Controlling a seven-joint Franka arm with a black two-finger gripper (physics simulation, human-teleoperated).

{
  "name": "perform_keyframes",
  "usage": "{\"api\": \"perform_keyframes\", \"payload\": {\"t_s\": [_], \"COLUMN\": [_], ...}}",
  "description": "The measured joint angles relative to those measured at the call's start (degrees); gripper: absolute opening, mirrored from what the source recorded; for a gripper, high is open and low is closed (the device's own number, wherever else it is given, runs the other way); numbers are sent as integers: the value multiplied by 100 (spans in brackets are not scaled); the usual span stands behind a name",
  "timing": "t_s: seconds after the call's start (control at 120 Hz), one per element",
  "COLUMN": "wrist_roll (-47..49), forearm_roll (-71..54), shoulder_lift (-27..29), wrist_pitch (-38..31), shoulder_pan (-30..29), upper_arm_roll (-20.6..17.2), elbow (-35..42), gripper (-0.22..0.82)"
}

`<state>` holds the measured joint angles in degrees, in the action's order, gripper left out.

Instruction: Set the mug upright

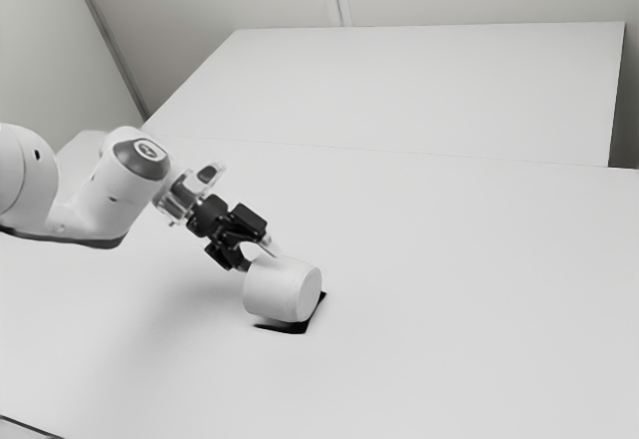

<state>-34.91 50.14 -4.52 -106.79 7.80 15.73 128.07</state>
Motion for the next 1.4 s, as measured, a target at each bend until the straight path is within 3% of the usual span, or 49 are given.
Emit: {"api": "perform_keyframes", "payload": {"t_s": [0.167, 0.492, 0.933, 1.2, 1.4], "wrist_roll": [-90, -153, -38, 48, 108], "forearm_roll": [144, 225, 269, 281, 211], "shoulder_lift": [-96, -46, -98, -81, -24], "wrist_pitch": [-19, -53, -194, -294, -310], "shoulder_pan": [-20, 105, 558, 627, 638], "upper_arm_roll": [0, -5, -111, -115, -123], "elbow": [43, -4, -156, -163, -321], "gripper": [54, 26, 18, -6, -14]}}
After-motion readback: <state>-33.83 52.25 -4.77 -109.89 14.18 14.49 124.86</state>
